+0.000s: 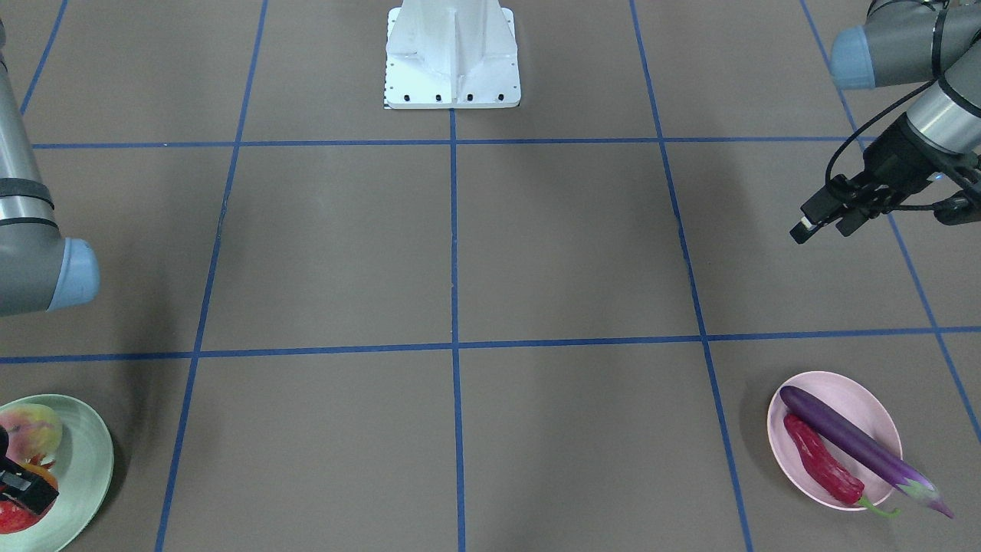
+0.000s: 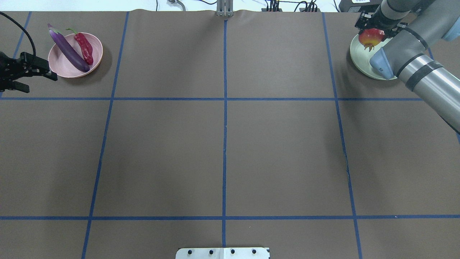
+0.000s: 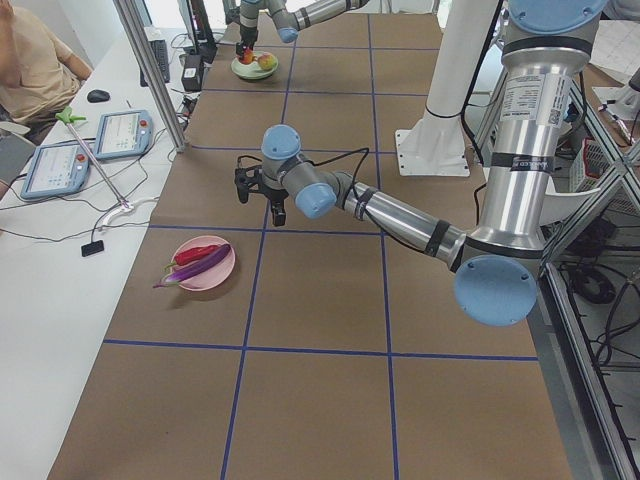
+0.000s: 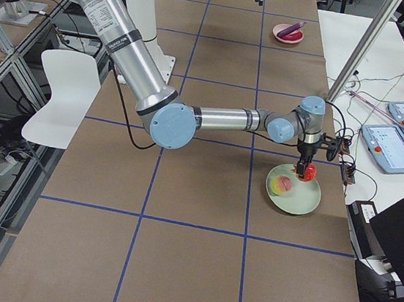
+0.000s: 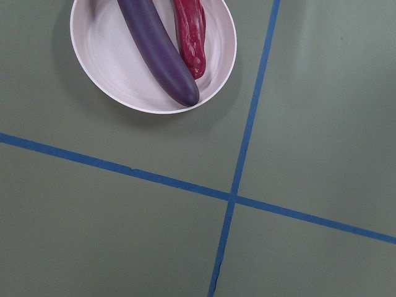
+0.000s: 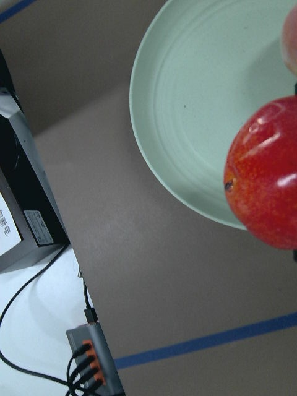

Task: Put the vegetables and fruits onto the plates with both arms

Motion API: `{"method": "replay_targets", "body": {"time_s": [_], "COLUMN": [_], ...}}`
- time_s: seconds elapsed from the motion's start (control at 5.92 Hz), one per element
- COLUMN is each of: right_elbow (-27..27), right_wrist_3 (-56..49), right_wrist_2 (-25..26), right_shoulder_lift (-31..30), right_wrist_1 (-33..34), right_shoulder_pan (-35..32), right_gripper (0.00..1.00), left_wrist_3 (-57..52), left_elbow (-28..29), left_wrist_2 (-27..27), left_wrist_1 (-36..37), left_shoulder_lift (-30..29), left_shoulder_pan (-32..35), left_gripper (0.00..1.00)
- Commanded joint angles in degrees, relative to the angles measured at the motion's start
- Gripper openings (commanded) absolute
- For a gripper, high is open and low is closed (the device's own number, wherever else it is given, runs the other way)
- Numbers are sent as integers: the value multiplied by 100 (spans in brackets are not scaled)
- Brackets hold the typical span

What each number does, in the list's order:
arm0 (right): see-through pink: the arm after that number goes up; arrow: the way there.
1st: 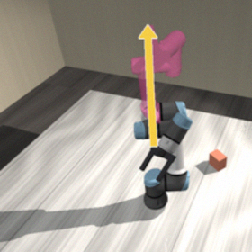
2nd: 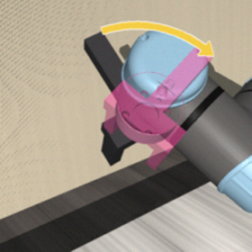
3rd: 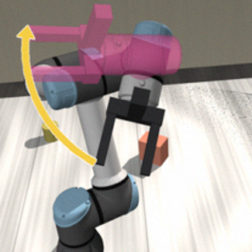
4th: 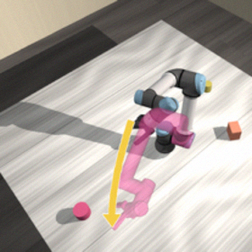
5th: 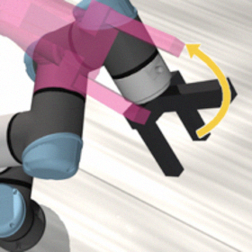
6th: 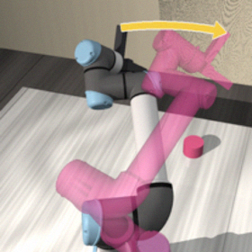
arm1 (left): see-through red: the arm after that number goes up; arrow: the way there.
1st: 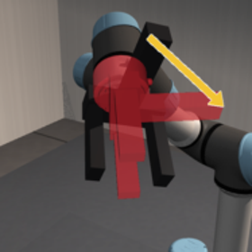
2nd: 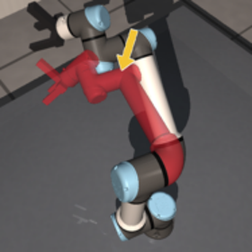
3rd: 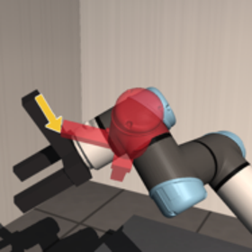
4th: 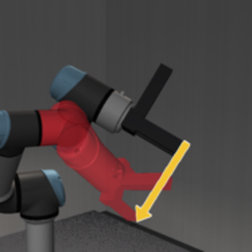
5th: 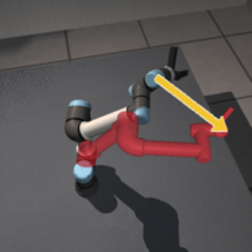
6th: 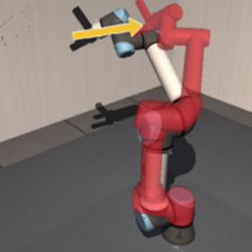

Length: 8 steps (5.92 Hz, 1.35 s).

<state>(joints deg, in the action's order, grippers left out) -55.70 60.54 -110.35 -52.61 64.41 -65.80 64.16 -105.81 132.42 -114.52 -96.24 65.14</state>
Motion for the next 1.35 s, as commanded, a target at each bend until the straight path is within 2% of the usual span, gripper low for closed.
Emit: {"method": "replay_targets", "body": {"time_s": [0.0, 0.17, 0.51, 0.68, 0.84, 1.01, 1.18], "right_elbow": [444, 472, 280, -574, -1488, -2349, -2854], "right_wrist_3": [-25, -25, -392, -751, -841, -1025, -1531], "right_wrist_2": [48, 48, -108, -762, -1743, -2075, -2244], "right_shoulder_lift": [14, 57, -3, -491, -1157, -1799, -2249], "right_wrist_1": [-349, -350, -438, -351, -316, -246, 121], "right_shoulder_pan": [-3, 14, -177, -440, -817, -1021, -1031], "right_gripper": [2, 97, 100, 100, 100, 100, 100], "left_wrist_3": [61, 61, 26, -35, -505, -1693, -2976], "left_elbow": [-1, 17, 17, -79, -167, -220, -212], "left_wrist_2": [-15, -32, -15, 72, 73, 73, 56], "left_wrist_1": [0, 0, 8, 8, 17, 35, 374], "left_shoulder_lift": [0, 0, -9, 43, 148, 611, 894], "left_shoulder_pan": [-53, -88, -98, -63, -36, 94, 470], "left_gripper": [100, 100, 100, 100, 100, 100, 100]}}
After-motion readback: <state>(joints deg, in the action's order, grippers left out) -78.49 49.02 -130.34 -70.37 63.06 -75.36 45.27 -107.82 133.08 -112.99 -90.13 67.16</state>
